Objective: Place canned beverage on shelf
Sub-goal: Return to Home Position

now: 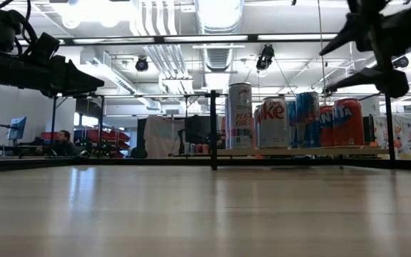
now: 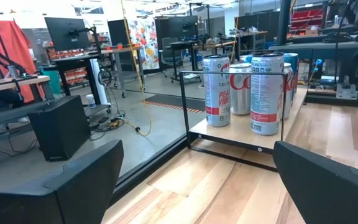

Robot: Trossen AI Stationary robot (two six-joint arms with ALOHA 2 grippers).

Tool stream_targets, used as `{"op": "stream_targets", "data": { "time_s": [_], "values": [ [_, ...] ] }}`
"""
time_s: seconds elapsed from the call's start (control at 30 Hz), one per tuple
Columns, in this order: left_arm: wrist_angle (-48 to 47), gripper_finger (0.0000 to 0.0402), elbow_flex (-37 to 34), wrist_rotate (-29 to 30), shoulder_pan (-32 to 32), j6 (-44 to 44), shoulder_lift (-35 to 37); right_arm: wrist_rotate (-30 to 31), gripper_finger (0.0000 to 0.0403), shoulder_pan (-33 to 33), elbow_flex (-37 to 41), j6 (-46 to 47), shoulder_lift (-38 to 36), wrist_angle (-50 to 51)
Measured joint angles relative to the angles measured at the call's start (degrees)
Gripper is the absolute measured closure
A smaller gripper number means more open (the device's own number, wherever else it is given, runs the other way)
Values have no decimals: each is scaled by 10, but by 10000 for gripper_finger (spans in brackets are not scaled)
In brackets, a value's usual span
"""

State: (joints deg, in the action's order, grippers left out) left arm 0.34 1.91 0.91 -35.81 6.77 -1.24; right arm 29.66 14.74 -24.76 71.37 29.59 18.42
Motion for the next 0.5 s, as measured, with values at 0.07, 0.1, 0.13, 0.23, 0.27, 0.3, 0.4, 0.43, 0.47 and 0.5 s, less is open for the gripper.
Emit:
{"op": "stream_targets", "data": {
  "time_s": [0.07,0.1,0.13,0.23,0.27,0.3,0.4,0.43,0.47,0.5],
  "values": [
    [0,3,0,0,0,0,0,-2,101,0,20,0,-37,1],
    [0,3,0,0,0,0,0,-8,101,-1,28,0,-51,1],
    [0,3,0,0,0,0,0,-11,101,-2,35,0,-63,1],
    [0,3,0,0,0,0,0,-12,101,-1,54,0,-93,1],
    [0,3,0,0,0,0,0,-12,101,-1,61,0,-101,1],
    [0,3,0,0,0,0,0,-12,101,-1,66,0,-109,1],
    [0,3,0,0,0,0,0,-35,101,-1,84,0,-133,-4],
    [0,3,0,0,0,0,0,-45,101,-1,91,1,-141,-7],
    [0,3,0,0,0,0,0,-53,101,-1,96,6,-149,-9],
    [0,3,0,0,0,0,0,-60,101,-1,101,13,-156,-15]
  ]
}}
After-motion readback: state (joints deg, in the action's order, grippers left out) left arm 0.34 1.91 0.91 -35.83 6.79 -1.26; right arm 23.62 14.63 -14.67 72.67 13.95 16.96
